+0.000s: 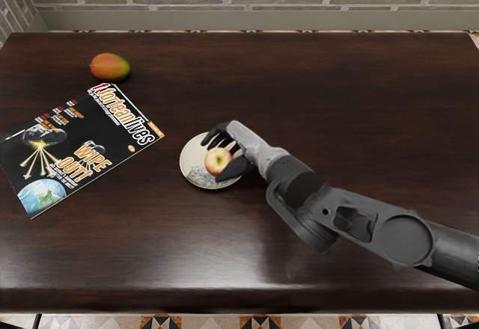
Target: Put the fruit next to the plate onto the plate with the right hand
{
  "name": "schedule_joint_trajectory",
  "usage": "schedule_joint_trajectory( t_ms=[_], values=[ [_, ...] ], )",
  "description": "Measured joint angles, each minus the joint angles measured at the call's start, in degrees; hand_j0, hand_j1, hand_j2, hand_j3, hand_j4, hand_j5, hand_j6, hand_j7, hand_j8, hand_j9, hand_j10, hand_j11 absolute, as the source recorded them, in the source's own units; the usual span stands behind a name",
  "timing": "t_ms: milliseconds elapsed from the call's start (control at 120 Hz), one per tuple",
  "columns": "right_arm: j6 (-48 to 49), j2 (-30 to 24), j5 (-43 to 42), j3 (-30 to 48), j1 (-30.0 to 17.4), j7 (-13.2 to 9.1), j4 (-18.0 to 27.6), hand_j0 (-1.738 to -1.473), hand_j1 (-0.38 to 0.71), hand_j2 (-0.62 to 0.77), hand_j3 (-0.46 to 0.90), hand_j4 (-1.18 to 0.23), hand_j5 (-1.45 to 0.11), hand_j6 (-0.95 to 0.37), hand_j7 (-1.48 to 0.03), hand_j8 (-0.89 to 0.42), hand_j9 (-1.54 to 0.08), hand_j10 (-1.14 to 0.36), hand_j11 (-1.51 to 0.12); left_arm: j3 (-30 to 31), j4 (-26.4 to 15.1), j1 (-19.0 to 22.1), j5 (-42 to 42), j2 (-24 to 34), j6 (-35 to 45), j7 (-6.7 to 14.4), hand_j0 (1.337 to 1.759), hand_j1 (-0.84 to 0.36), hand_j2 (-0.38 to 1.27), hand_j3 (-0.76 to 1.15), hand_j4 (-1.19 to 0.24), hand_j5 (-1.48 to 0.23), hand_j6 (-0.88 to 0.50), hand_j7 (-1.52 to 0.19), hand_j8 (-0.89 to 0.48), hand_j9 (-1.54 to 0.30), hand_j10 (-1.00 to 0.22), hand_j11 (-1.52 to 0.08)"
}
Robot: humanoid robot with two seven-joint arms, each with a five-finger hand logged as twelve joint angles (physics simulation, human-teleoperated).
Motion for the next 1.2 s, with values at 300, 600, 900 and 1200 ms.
schedule_joint_trajectory(
  t_ms=[300, 600, 900, 1200],
  values=[
    [-3.28, -0.04, 0.84, 1.01, 0.97, -0.36, 0.26, -1.658, -0.17, 0.03, 0.0, -0.17, -0.22, -0.16, -0.22, -0.13, -0.22, -0.16, -0.22, -0.01, 0.0, 0.0, 0.0, 0.0, 0.0, 0.0, 1.658, 0.06, 0.05, 0.0, -0.24, -0.32, -0.24, -0.32, -0.24, -0.32, -0.24, -0.32],
    [9.45, -7.32, 13.0, 8.16, 5.25, -0.07, 3.47, -1.658, -0.27, 0.0, 0.0, -0.07, -0.09, -0.07, -0.09, -0.06, -0.09, -0.07, -0.09, 0.01, -0.27, 0.0, 0.0, 0.0, 0.0, 0.0, 1.658, 0.06, 0.05, 0.0, -0.24, -0.32, -0.24, -0.32, -0.24, -0.32, -0.24, -0.32],
    [41.19, -30.3, 36.97, 15.69, 5.19, 11.34, 0.93, -1.658, -0.3, 0.0, 0.0, -0.04, -0.06, -0.04, -0.06, -0.04, -0.06, -0.04, -0.06, 0.21, -0.02, 0.44, 0.0, 0.0, 0.0, 0.0, 1.658, 0.06, 0.05, 0.0, -0.24, -0.32, -0.24, -0.32, -0.24, -0.32, -0.24, -0.32],
    [55.98, -40.82, 43.74, 16.14, 4.98, 19.84, -11.76, -1.658, -0.3, -0.01, 0.0, -0.04, -0.05, -0.04, -0.05, -0.04, -0.05, -0.04, -0.05, 0.24, -0.23, 0.44, 0.01, 0.0, 0.0, 0.0, 1.658, 0.06, 0.05, 0.0, -0.24, -0.32, -0.24, -0.32, -0.24, -0.32, -0.24, -0.32]
  ],
)
